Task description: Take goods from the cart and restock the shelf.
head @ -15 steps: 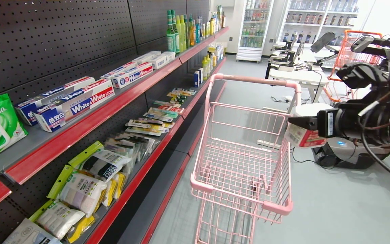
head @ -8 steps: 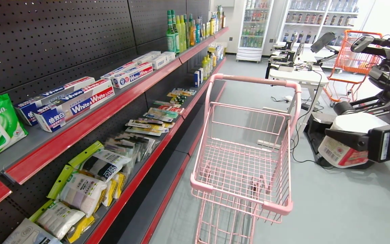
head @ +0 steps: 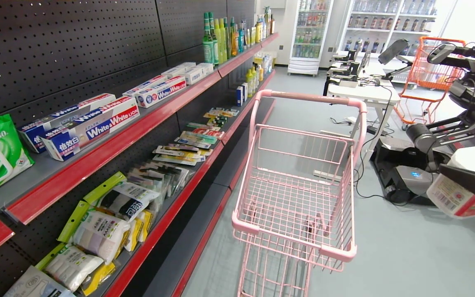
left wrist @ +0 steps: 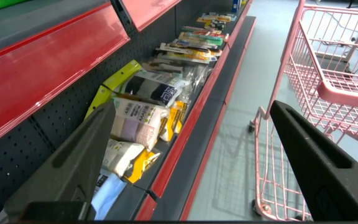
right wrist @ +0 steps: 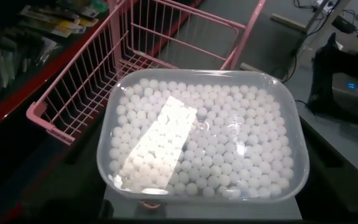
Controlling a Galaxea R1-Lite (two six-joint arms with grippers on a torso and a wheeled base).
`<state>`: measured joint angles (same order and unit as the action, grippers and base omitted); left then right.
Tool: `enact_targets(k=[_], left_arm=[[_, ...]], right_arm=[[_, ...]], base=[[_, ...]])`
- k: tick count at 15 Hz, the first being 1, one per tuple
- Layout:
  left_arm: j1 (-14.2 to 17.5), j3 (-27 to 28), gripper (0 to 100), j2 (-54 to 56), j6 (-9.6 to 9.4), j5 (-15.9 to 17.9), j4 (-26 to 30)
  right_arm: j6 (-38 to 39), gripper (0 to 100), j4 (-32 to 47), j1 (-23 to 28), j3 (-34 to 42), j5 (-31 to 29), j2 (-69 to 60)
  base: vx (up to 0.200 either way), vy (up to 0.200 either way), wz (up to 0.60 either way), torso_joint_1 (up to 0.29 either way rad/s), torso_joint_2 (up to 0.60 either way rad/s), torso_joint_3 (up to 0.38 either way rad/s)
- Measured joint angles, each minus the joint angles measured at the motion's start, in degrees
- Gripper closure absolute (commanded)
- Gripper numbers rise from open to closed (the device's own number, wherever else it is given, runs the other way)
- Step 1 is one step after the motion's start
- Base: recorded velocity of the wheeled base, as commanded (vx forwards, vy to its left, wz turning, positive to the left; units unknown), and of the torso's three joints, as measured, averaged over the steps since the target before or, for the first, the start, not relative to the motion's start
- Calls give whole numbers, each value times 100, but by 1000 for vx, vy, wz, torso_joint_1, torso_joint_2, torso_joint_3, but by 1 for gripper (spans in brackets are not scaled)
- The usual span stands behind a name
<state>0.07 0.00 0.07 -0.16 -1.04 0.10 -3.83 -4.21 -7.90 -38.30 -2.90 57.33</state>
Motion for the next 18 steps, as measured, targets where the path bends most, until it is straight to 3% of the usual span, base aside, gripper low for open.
enact_targets(k=[12, 18], left_arm=[[0, 0, 0, -2, 0, 0, 0], [0, 0, 0, 0, -16, 0, -2]], right_arm=[[-413, 100, -151, 379, 733, 6, -315], [-530, 100, -441, 413, 719, 0, -89]], base=[[0, 0, 0, 0, 0, 0], [0, 0, 0, 202, -443, -246]])
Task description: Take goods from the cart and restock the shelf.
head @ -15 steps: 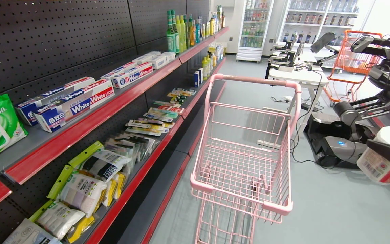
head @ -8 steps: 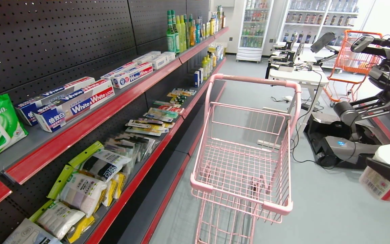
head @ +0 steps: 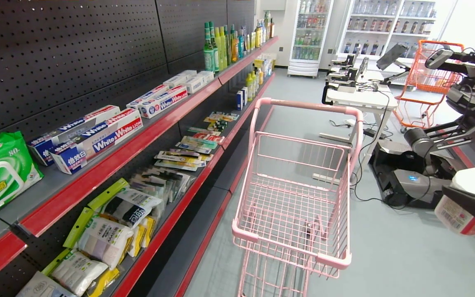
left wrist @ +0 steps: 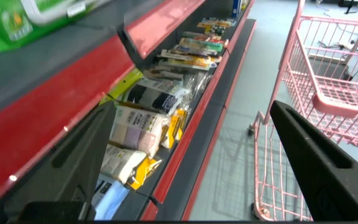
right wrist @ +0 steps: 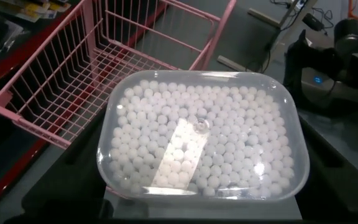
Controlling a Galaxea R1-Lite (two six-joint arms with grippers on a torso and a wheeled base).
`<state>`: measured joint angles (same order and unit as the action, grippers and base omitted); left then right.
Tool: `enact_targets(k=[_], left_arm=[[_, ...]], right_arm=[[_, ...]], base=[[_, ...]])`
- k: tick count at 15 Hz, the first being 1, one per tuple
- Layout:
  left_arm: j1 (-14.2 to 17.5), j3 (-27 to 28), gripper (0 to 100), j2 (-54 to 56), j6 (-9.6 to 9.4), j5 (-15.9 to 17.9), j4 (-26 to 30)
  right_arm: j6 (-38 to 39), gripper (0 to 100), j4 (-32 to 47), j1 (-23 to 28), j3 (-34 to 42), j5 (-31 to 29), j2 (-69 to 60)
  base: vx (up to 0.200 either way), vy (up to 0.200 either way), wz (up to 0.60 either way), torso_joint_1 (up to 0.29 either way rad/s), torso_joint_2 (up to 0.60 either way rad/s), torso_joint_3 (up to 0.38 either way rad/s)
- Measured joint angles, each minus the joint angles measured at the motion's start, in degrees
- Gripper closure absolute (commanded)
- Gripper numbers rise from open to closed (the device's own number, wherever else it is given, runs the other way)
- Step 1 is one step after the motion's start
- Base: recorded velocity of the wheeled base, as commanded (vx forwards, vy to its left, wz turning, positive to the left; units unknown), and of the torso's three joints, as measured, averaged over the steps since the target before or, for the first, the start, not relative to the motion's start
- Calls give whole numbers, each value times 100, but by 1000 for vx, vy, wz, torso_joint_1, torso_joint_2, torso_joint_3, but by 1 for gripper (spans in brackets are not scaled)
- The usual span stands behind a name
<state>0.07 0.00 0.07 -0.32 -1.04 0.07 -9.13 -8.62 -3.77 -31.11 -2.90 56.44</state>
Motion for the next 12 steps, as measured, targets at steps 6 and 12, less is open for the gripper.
enact_targets(k=[6, 12], left_arm=[[0, 0, 0, 0, 0, 2, 0], [0, 0, 0, 0, -1, 0, 2]], right_arm=[[-195, 100, 9, 0, -277, 34, 171], [-217, 100, 0, -6, -638, 34, 518]], base=[[0, 0, 0, 230, -509, -275], [0, 0, 0, 175, -363, -191]])
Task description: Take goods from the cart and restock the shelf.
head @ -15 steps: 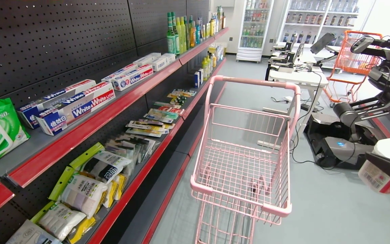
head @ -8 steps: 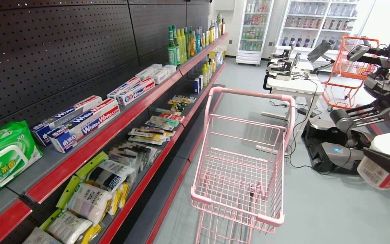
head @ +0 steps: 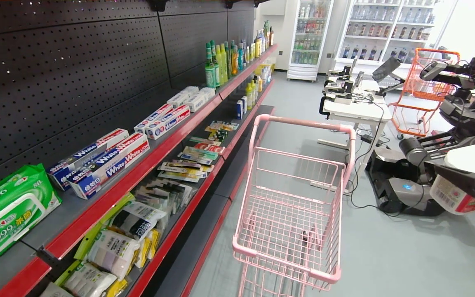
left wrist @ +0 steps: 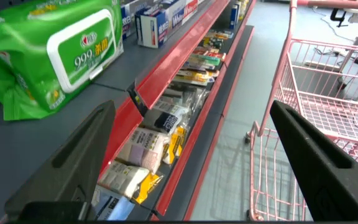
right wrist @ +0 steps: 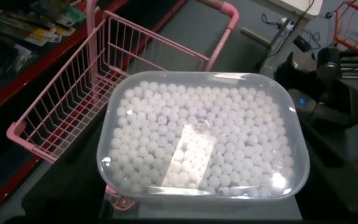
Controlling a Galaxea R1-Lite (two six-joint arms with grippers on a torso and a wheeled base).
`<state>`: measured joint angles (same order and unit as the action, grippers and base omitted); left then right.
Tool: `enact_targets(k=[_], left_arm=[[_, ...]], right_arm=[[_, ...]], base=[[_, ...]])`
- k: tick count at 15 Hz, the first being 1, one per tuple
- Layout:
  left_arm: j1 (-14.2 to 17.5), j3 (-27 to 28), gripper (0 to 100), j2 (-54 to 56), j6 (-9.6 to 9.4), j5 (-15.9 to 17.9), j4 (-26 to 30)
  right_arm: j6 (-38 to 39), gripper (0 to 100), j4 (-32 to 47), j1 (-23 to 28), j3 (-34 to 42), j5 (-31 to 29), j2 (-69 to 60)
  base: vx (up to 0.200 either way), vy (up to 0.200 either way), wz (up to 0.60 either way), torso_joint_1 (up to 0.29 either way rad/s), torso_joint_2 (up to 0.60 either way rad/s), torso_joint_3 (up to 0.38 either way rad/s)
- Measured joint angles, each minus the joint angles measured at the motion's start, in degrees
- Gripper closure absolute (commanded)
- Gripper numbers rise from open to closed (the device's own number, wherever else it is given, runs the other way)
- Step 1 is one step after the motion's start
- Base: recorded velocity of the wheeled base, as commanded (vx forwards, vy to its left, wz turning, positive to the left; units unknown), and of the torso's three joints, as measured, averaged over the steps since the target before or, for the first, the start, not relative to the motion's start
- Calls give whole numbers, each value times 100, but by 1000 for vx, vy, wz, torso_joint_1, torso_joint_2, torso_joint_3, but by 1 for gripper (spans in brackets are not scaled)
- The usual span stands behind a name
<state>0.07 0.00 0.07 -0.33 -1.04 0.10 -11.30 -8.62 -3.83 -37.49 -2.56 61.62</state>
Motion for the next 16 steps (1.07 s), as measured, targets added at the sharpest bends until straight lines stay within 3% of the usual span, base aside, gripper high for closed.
enact_targets(k=[10, 16], left_arm=[[0, 0, 0, 0, -2, 2, 0], [0, 0, 0, -2, 0, 0, 0]], right_arm=[[-30, 100, -7, -2, -190, 0, 334], [-44, 100, -5, 11, -223, -34, 463]], base=[[0, 0, 0, 159, -337, -172], [0, 0, 0, 64, -131, -63]])
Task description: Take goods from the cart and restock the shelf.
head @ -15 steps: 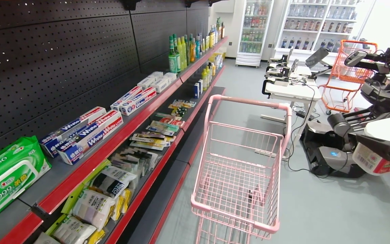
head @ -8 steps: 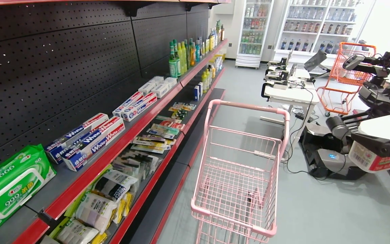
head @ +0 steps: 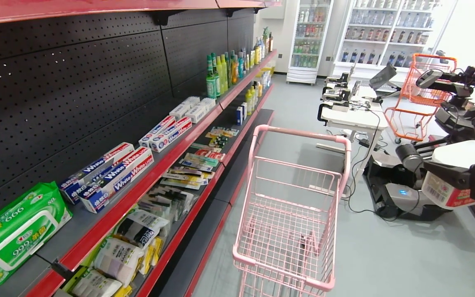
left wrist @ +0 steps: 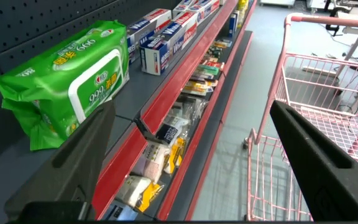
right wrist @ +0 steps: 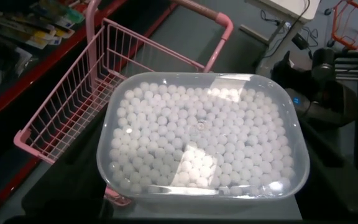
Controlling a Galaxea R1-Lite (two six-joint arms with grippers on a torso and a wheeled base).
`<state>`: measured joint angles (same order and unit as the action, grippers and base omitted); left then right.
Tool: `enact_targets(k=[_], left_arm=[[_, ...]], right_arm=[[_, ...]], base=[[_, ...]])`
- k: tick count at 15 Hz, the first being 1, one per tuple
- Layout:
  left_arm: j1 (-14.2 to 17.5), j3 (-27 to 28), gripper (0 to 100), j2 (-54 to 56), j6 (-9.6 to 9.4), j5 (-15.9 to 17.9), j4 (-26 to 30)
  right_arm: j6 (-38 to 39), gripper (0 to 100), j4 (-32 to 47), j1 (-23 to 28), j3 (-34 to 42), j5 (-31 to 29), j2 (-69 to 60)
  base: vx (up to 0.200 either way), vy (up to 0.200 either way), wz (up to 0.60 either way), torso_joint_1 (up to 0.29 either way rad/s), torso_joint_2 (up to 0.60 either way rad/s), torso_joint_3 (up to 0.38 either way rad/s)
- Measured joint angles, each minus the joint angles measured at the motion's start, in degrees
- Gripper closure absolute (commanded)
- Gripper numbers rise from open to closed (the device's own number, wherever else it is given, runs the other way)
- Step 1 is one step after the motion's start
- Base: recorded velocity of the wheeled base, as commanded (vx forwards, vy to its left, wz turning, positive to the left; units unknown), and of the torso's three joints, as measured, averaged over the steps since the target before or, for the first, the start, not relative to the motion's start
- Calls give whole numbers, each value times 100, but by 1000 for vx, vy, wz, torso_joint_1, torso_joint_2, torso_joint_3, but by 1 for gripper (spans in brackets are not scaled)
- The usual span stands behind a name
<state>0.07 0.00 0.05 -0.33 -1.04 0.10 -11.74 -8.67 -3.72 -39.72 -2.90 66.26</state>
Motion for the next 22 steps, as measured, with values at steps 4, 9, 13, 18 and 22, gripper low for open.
enact_targets(k=[4, 9, 13, 18, 22], left_arm=[[0, 0, 0, 2, 0, 0, 0], [0, 0, 0, 2, 0, 2, -2], [0, 0, 0, 2, -2, 2, 0], [0, 0, 0, 2, 0, 2, 0], [0, 0, 0, 2, -2, 0, 0]], right_arm=[[-68, 100, -2, 17, 0, -7, 41], [-73, 100, 5, 138, 6, 0, 50], [-73, 100, -2, 171, 24, 9, 55], [-63, 100, -2, 172, 74, 11, 55], [-79, 100, 0, 172, 89, 9, 55]], base=[[0, 0, 150, 1, -1, 1], [0, 0, 600, 6, 0, 2], [0, 0, 600, 0, 4, 2], [0, 0, 600, 0, 2, 0], [0, 0, 600, 2, -1, 5]])
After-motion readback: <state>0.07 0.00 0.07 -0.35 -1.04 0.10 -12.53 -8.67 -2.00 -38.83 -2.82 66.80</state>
